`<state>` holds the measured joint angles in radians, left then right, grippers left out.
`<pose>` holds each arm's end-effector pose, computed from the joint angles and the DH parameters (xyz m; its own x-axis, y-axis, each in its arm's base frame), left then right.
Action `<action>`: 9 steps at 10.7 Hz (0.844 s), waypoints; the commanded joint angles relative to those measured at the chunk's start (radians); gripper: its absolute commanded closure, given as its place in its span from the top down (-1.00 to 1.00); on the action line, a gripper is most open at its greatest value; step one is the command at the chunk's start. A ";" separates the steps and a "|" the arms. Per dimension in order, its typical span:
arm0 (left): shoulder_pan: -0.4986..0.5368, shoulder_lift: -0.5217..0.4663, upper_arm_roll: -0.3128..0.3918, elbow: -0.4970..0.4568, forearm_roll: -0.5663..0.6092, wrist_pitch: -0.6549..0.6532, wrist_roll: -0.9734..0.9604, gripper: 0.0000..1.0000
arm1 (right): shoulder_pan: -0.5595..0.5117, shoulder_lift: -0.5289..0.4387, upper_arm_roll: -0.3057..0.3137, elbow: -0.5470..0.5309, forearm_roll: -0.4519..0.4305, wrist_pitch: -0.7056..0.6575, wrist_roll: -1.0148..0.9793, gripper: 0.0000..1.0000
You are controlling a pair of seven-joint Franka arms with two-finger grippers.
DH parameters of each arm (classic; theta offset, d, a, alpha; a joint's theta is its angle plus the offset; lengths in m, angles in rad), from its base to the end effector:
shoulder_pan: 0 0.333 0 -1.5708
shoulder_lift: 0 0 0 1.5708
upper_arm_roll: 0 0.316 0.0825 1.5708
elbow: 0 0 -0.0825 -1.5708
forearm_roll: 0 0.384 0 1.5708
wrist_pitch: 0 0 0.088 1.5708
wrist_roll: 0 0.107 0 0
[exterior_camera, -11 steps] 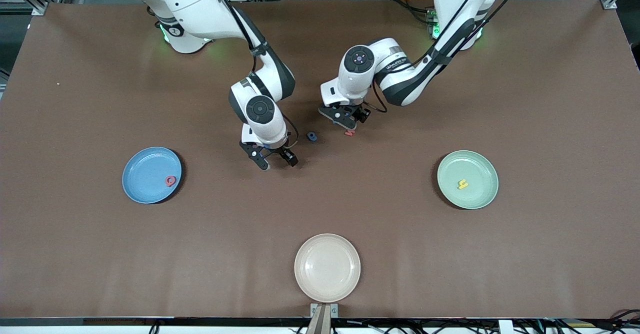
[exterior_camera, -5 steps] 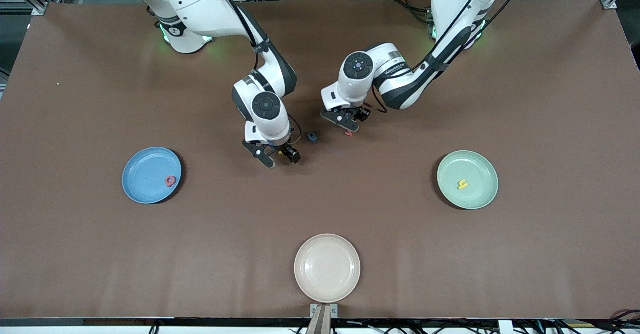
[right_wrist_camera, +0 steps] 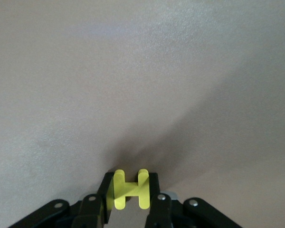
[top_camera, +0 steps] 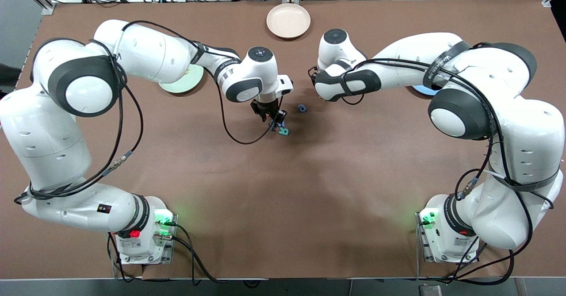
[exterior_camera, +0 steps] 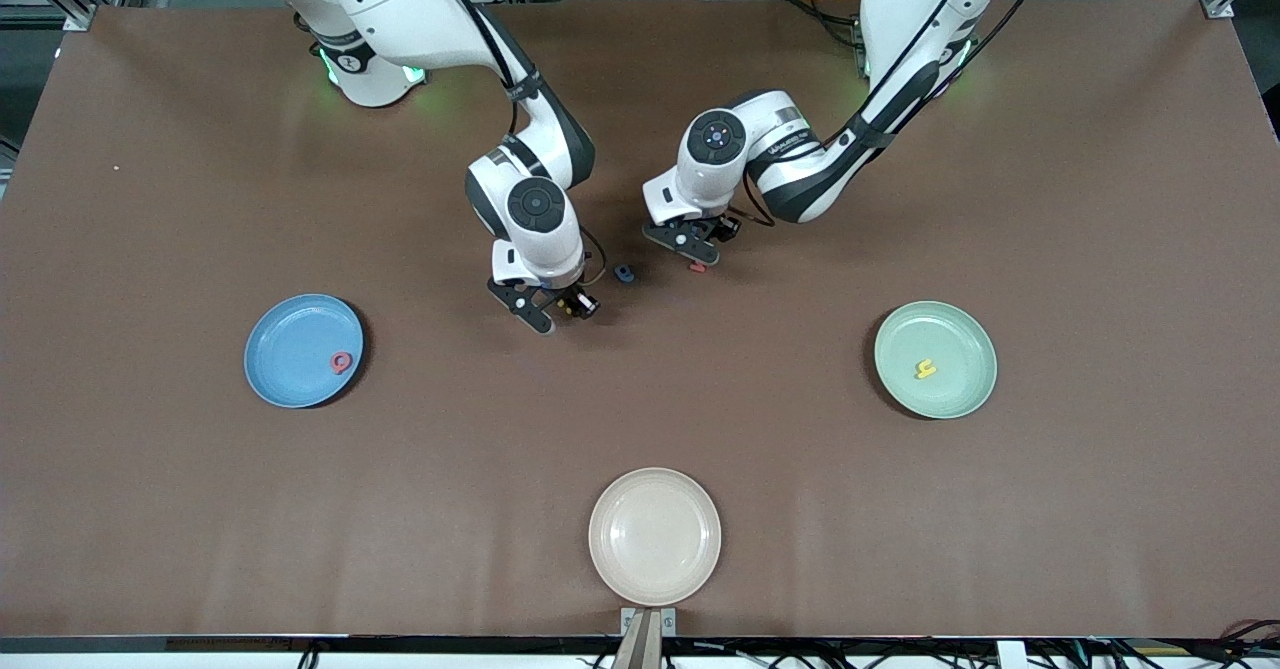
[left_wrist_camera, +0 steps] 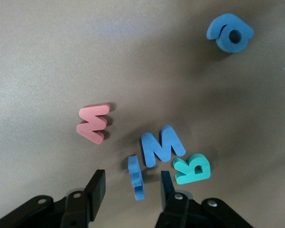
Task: Sort uppercase to blue plate, lowercase to green plate
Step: 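Grasp yellow H with the right gripper while the left gripper grasps blue m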
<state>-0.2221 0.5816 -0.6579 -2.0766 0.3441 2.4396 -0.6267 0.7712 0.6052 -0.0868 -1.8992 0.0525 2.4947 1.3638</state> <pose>0.3672 -0.4452 0.1927 0.8872 -0.4455 -0.1201 -0.4376 -0.8950 0.0867 0.4867 0.3995 0.1798 0.7608 -0.6488 0.0163 -0.6490 -0.7607 0.0101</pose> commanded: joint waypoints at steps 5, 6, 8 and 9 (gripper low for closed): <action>-0.008 0.010 0.004 0.007 0.018 0.012 -0.033 -0.77 | -0.123 -0.148 -0.005 -0.017 -0.014 -0.176 -0.273 -1.00; -0.006 0.010 0.003 0.006 0.018 0.012 -0.033 -0.78 | -0.192 -0.183 -0.008 -0.015 -0.014 -0.245 -0.454 -1.00; -0.008 0.017 0.012 0.006 0.018 0.012 -0.034 -0.78 | -0.310 -0.216 -0.031 -0.015 -0.031 -0.316 -0.752 -1.00; -0.013 0.017 0.014 0.006 0.018 0.012 -0.036 -0.81 | -0.363 -0.222 -0.056 -0.012 -0.078 -0.345 -0.873 -1.00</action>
<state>-0.2223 0.5877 -0.6557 -2.0750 0.3441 2.4416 -0.6309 0.4641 0.4075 -0.1311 -1.8884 0.0203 2.1757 0.6304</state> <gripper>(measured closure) 0.890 0.665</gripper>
